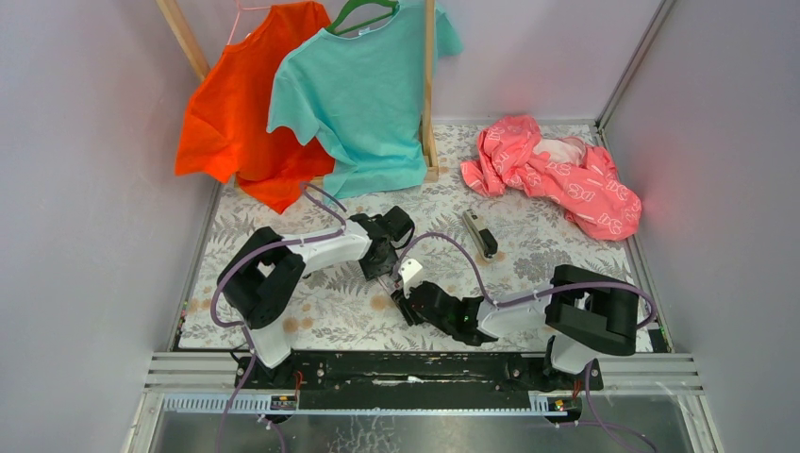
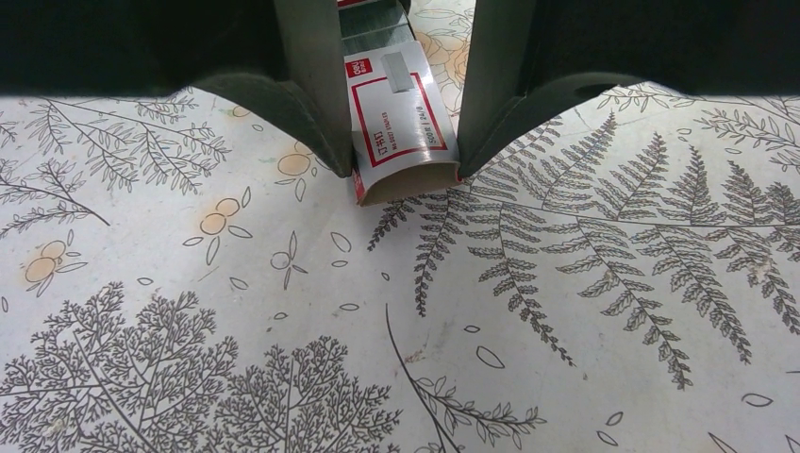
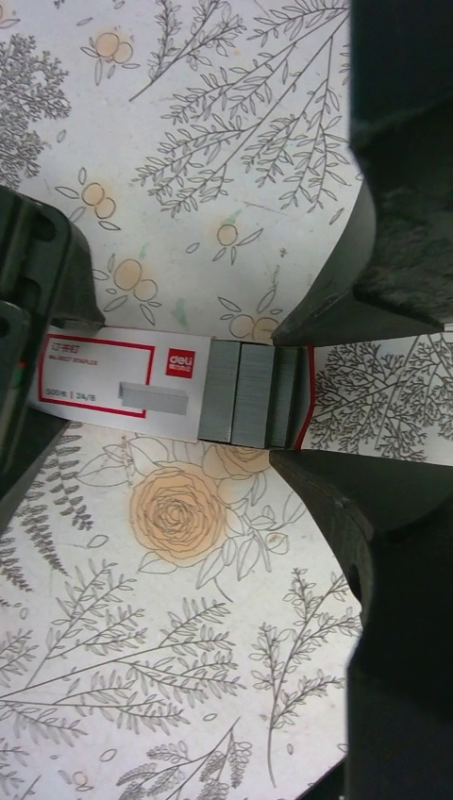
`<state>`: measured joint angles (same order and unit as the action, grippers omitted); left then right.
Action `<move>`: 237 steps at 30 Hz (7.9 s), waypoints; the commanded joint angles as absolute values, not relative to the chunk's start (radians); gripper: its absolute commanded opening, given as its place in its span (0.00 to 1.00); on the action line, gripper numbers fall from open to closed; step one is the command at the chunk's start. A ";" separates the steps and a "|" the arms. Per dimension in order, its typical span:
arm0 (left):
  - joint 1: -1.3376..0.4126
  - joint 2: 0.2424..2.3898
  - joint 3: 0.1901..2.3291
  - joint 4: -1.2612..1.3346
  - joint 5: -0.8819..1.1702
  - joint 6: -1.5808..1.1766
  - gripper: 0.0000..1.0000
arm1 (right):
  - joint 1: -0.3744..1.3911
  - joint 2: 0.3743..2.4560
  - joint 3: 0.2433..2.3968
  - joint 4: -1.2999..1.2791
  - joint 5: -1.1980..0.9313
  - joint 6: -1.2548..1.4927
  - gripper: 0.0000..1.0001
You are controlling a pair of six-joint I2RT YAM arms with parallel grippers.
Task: Load the staples into the stapler
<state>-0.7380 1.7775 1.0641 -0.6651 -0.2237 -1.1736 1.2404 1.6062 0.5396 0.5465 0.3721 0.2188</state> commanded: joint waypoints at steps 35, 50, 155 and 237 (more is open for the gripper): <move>-0.692 1.894 1.037 -0.588 -0.218 -1.195 0.52 | 1.287 1.482 0.523 0.297 0.387 0.286 0.61; -0.693 1.891 1.020 -0.577 -0.209 -1.196 0.51 | 1.288 1.623 0.639 0.318 0.400 0.188 0.67; -0.093 1.478 0.865 -0.699 -0.275 -0.845 0.69 | 1.127 1.379 0.540 0.370 0.554 0.024 0.99; -0.499 0.983 0.644 -0.077 0.205 -1.268 0.00 | 1.012 1.534 0.504 1.155 0.398 0.274 0.33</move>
